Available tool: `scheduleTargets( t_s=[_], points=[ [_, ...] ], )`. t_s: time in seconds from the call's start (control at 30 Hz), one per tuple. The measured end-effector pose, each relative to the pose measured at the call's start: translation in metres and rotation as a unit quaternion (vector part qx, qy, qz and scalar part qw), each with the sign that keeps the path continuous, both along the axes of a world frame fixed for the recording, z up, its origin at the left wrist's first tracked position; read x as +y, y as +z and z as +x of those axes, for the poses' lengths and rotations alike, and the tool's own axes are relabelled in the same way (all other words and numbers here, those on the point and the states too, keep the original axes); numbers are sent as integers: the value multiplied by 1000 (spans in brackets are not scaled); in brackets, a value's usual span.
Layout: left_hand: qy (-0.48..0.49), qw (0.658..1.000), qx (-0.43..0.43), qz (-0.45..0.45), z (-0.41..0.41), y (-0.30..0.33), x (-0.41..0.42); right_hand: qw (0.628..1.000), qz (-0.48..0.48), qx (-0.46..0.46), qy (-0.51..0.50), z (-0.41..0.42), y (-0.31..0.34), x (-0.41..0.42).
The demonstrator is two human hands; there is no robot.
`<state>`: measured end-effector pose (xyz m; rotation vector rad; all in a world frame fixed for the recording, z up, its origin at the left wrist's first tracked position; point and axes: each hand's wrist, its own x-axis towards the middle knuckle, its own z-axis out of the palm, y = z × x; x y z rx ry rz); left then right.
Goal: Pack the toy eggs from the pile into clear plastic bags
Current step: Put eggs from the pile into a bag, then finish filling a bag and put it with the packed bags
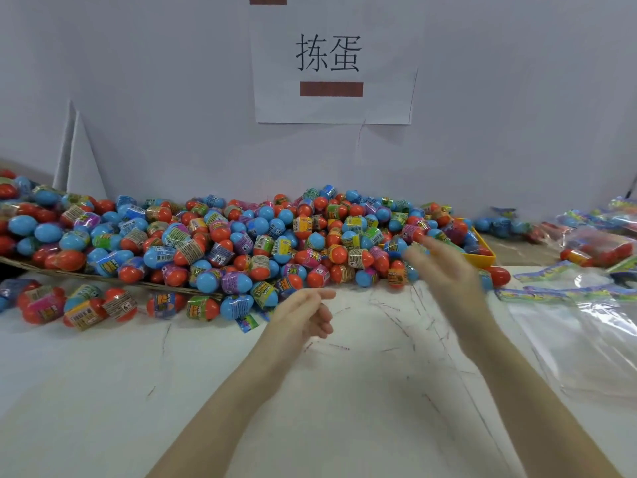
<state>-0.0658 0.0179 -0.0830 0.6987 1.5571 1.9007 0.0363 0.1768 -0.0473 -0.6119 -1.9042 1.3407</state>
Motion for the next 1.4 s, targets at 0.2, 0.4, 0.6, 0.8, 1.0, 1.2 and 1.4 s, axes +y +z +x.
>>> scheduleTargets(
  t_s=[0.2, 0.4, 0.6, 0.8, 1.0, 1.2, 1.4],
  points=[
    [-70, 977, 191, -62, 4, 1, -10, 953, 210, -144, 164, -9, -12, -34],
    [-71, 967, 243, -41, 13, 8, -13, 946, 292, -126, 57, -3, -12, -16],
    [-34, 961, 271, 33, 26, -17, -19, 938, 112, -183, 274, -16, -14, -49],
    [-15, 971, 240, 18, 10, -6, -5, 890, 377, -168, 193, -13, -25, -50],
    [56, 987, 149, -34, 6, 2, -22, 939, 227, -129, 224, -7, -16, -46],
    [78, 976, 201, 3, -10, 12, -17, 884, 327, -294, 157, -4, -13, -26],
    [273, 867, 414, -40, -12, -3, -13, 930, 306, -203, 21, 11, 4, 0]
  ],
)
